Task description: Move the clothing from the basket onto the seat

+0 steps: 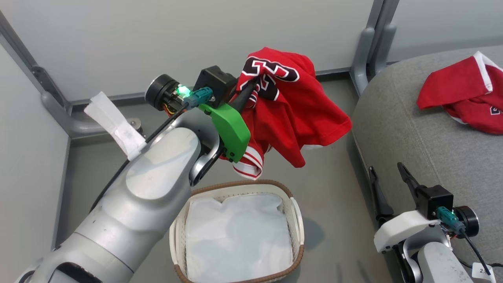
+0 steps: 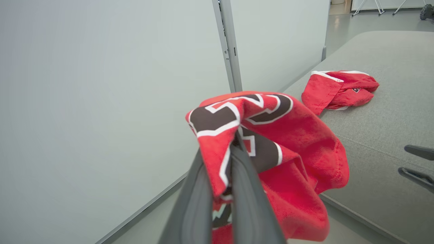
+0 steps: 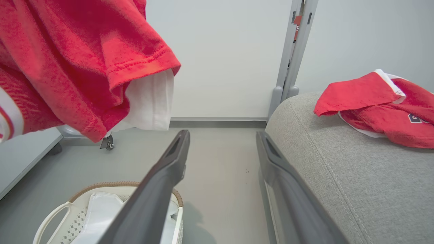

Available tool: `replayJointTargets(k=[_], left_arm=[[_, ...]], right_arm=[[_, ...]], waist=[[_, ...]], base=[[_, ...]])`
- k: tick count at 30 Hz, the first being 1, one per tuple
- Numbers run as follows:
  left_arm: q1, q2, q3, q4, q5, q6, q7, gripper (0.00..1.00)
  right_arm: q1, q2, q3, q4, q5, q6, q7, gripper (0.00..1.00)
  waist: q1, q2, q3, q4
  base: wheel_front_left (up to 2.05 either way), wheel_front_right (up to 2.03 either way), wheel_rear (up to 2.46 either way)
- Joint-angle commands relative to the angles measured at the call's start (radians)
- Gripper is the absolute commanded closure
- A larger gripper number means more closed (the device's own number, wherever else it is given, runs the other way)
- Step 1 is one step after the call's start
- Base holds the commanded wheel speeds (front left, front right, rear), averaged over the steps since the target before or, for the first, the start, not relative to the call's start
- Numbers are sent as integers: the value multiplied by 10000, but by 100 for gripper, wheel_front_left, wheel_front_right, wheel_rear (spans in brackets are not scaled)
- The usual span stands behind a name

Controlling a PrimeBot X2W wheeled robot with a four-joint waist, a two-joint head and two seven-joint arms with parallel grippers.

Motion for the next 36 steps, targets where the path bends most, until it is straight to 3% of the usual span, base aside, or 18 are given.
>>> replayJointTargets(k=[1,19,28,36], left_arm=[[-188,63,-26,-155,-220,-16,75,100],[-565,401,-384,-841,-1115,-16,279,100],[-334,508,-690,-1472,-1105,-7,374,100],[-177,515,-869,-1971,-1138,21,439,100]], right_arm=[[121,-42,71,-33,72,-11,-20,0],[-1123,-40,1831,-1145,-73,-11,-20,0],[-2478,-42,2227,-355,-913,-11,-20,0],[-3587,-290,3027,1738,-1264,-11,127,0]], waist=[[1,0,-881,-79],[1,0,-987,-120],[1,0,-922,71],[1,0,-901,304]], base=[[0,0,0],[0,0,0],[0,0,0],[0,0,0]])
